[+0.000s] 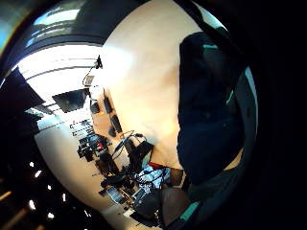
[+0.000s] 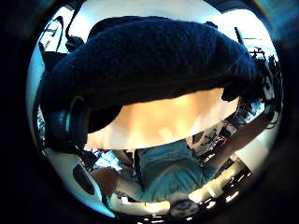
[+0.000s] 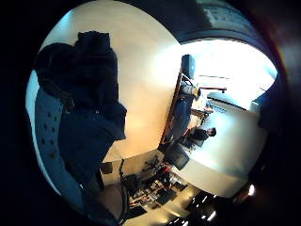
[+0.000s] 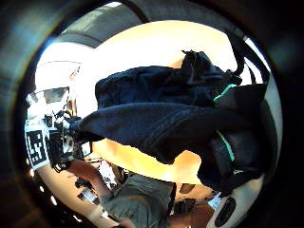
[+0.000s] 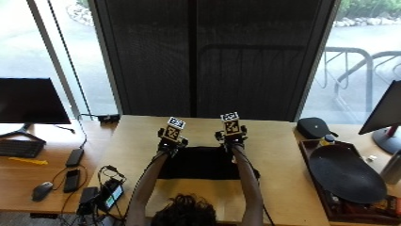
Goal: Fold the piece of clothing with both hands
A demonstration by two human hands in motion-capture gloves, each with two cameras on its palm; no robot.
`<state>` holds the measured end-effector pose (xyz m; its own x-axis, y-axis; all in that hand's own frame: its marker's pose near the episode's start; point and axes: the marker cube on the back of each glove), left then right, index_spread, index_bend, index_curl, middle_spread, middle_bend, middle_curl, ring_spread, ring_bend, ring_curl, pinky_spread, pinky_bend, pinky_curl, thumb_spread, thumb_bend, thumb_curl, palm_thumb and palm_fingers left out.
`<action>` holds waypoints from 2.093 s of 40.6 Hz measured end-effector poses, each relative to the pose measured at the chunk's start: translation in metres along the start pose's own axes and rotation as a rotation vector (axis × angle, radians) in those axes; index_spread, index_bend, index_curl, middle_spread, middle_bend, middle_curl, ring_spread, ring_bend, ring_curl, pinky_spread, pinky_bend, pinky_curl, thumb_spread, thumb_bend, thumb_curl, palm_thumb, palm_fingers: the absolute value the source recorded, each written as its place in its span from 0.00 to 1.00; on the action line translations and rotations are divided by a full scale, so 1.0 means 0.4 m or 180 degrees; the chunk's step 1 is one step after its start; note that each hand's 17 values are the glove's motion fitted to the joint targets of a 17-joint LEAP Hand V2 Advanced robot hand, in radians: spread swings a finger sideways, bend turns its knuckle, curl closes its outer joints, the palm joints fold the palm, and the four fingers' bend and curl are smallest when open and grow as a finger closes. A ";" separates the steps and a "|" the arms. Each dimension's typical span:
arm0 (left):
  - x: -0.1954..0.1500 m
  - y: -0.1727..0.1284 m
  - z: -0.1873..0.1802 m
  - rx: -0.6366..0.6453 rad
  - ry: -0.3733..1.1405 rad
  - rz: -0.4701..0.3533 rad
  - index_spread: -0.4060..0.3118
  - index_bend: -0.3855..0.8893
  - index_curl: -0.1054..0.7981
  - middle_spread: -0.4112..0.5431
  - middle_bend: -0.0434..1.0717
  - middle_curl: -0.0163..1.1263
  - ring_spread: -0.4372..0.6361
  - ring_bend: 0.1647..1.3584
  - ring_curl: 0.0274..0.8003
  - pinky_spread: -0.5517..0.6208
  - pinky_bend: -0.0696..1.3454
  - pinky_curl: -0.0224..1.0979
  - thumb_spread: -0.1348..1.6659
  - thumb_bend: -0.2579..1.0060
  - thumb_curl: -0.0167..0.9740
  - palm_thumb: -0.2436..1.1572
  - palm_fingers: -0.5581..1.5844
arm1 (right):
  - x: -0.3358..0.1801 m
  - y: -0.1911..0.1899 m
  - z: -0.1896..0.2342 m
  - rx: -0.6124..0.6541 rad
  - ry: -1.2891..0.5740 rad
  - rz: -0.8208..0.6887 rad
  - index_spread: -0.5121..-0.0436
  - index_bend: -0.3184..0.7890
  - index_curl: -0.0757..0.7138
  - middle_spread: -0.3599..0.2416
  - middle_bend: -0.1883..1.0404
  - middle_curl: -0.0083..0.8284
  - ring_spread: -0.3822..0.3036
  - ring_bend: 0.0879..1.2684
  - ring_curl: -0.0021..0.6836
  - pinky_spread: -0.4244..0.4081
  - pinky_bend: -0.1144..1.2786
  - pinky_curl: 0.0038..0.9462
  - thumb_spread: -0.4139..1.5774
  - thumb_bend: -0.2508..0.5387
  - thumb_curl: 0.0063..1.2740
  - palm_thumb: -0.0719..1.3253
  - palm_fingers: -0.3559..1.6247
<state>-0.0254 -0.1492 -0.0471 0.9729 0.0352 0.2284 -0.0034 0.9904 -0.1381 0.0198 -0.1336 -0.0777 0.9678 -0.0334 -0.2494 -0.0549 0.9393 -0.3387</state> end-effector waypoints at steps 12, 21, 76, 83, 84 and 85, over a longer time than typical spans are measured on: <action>0.097 -0.178 0.101 0.0103 -0.0178 0.0289 0.16 0.51 0.67 0.09 0.61 0.51 0.12 0.31 0.48 0.54 0.10 0.07 0.79 0.20 0.37 0.68 0.72 | 0.010 -0.147 0.112 -0.0134 0.0253 0.0081 0.42 0.42 0.53 0.20 0.54 0.59 0.19 0.53 0.66 0.12 0.45 0.39 0.81 0.30 0.25 0.72 0.84; 0.135 -0.212 0.203 0.0102 0.0018 0.0248 0.16 0.52 0.69 0.09 0.62 0.51 0.14 0.26 0.47 0.57 0.11 0.04 0.81 0.20 0.35 0.68 0.71 | 0.017 -0.210 0.210 0.0181 0.0563 0.0359 0.42 0.44 0.56 0.20 0.55 0.60 0.19 0.51 0.66 0.12 0.44 0.39 0.79 0.29 0.24 0.71 0.83; 0.106 -0.042 0.419 0.0086 0.1052 -0.0290 0.38 0.45 0.61 0.49 0.16 0.28 0.61 0.28 0.44 0.82 0.34 0.24 0.87 0.19 0.23 0.33 0.36 | 0.245 0.045 0.458 -0.0321 -0.0699 0.2395 0.64 0.26 0.12 0.38 0.59 0.56 0.25 0.70 0.69 0.17 0.71 0.42 0.80 0.35 0.27 0.64 0.67; 0.096 -0.105 0.413 0.0676 0.0944 -0.0339 0.38 0.45 0.61 0.49 0.17 0.27 0.62 0.29 0.43 0.83 0.34 0.25 0.88 0.20 0.22 0.31 0.36 | 0.256 0.042 0.407 -0.0340 -0.1401 0.2202 0.59 0.31 0.13 0.28 0.65 0.61 0.23 0.69 0.71 0.12 0.67 0.42 0.78 0.36 0.29 0.71 0.71; 0.098 -0.105 0.414 0.0669 0.0947 -0.0349 0.38 0.45 0.61 0.49 0.17 0.27 0.62 0.29 0.43 0.83 0.35 0.25 0.88 0.20 0.22 0.31 0.36 | 0.255 0.038 0.393 -0.0269 -0.1558 0.2120 0.58 0.33 0.14 0.28 0.65 0.61 0.23 0.66 0.70 0.12 0.66 0.41 0.77 0.35 0.30 0.71 0.71; 0.102 -0.105 0.413 0.0662 0.0963 -0.0351 0.38 0.45 0.61 0.49 0.17 0.27 0.63 0.29 0.43 0.83 0.35 0.25 0.88 0.20 0.22 0.31 0.36 | 0.254 0.032 0.375 -0.0152 -0.1749 0.1996 0.58 0.32 0.15 0.27 0.64 0.61 0.22 0.67 0.71 0.11 0.66 0.42 0.77 0.35 0.30 0.71 0.71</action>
<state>-0.0239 -0.1673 0.1273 0.9942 -0.0834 -0.0681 0.0886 0.9931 0.0769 0.1545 -0.0735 0.0287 0.7357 0.6738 0.0693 -0.6218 0.7123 -0.3256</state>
